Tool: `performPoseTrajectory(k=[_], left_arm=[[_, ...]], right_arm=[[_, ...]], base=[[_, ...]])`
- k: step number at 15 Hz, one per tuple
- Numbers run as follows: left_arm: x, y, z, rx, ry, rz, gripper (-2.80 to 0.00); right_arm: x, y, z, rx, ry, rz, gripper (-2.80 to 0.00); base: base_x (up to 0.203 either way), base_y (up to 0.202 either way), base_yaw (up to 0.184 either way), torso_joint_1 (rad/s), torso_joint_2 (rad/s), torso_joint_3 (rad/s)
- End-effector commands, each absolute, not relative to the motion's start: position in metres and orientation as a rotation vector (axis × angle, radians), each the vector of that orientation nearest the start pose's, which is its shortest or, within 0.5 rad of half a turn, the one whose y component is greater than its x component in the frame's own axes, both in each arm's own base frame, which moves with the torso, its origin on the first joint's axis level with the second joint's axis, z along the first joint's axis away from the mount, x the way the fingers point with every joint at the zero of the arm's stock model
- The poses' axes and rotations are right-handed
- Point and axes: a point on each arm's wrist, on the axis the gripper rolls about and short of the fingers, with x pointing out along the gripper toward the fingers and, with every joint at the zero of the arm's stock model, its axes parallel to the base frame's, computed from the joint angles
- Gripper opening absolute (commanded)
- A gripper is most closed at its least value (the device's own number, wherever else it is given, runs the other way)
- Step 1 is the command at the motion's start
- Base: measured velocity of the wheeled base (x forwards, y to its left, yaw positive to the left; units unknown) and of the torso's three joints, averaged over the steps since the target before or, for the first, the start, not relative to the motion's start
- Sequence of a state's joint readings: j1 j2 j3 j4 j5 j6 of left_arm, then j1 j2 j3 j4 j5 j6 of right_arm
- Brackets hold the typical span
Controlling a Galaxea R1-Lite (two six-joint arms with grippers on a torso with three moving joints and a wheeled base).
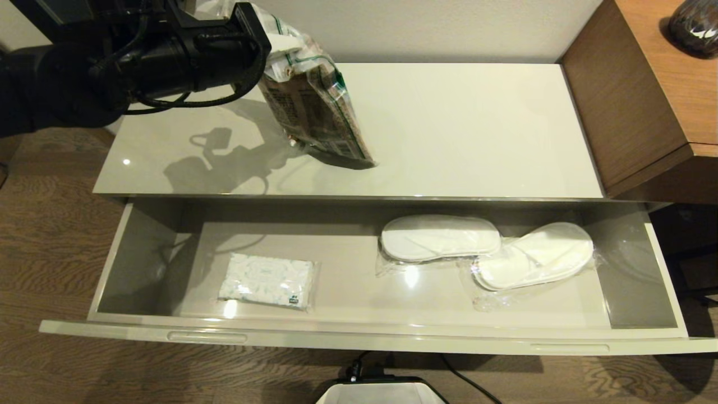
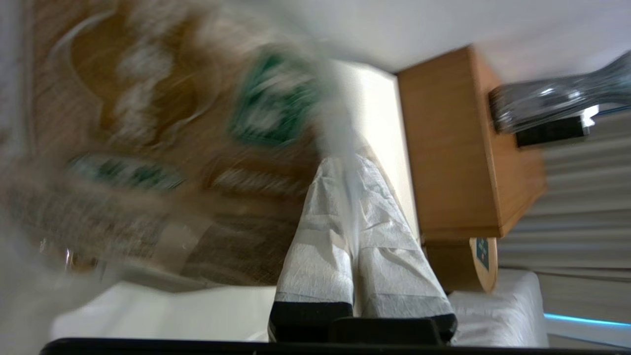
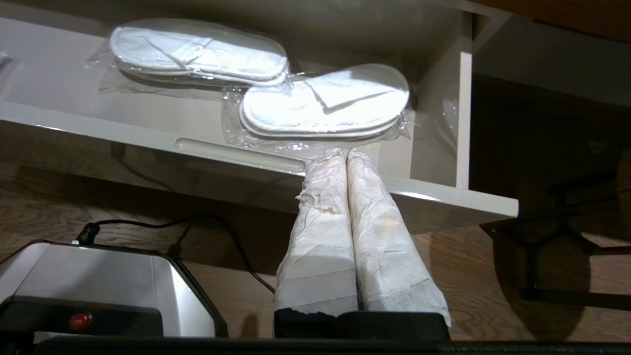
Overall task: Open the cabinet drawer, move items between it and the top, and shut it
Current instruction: Place the solid drinks on the table
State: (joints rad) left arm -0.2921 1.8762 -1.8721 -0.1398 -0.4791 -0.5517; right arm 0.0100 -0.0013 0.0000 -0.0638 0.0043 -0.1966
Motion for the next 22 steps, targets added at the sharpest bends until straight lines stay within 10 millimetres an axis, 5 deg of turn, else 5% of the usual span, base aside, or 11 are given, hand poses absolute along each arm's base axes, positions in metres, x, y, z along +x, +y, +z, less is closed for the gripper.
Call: performPoseTrajectory(k=[1,3,4,13,19,22], left_arm=[[0.35,-0.117,0.366,-0.517,0.125,-0.782,-2.8],[0.35,-0.122,0.365,-0.519,0.152,-0.784,-2.8],[0.348,-0.124,0.366,-0.518,0.153,-0.792,0.0],[0.351,-0.143,0.372,-0.512,0.077,-0.864,0.0],[0.303,-0.134,0.408,-0.51,-0.007,-0.907,0.0],[0.272,-0.121,0.4,-0.513,0.05,-0.889,0.0]], right_arm=[[-0.025,0.0,0.081,-0.197,-0.087,0.007,-2.8],[-0.025,0.0,0.081,-0.197,-0.087,0.007,-2.8],[-0.025,0.0,0.081,-0.197,-0.087,0.007,-2.8],[-0.025,0.0,0.081,-0.197,-0.087,0.007,-2.8],[-0.025,0.0,0.081,-0.199,-0.086,0.007,-2.8],[-0.025,0.0,0.081,-0.199,-0.086,0.007,-2.8]], base=[[0.0,0.0,0.0,0.0,0.0,0.0],[0.0,0.0,0.0,0.0,0.0,0.0],[0.0,0.0,0.0,0.0,0.0,0.0],[0.0,0.0,0.0,0.0,0.0,0.0],[0.0,0.0,0.0,0.0,0.0,0.0],[0.0,0.0,0.0,0.0,0.0,0.0]])
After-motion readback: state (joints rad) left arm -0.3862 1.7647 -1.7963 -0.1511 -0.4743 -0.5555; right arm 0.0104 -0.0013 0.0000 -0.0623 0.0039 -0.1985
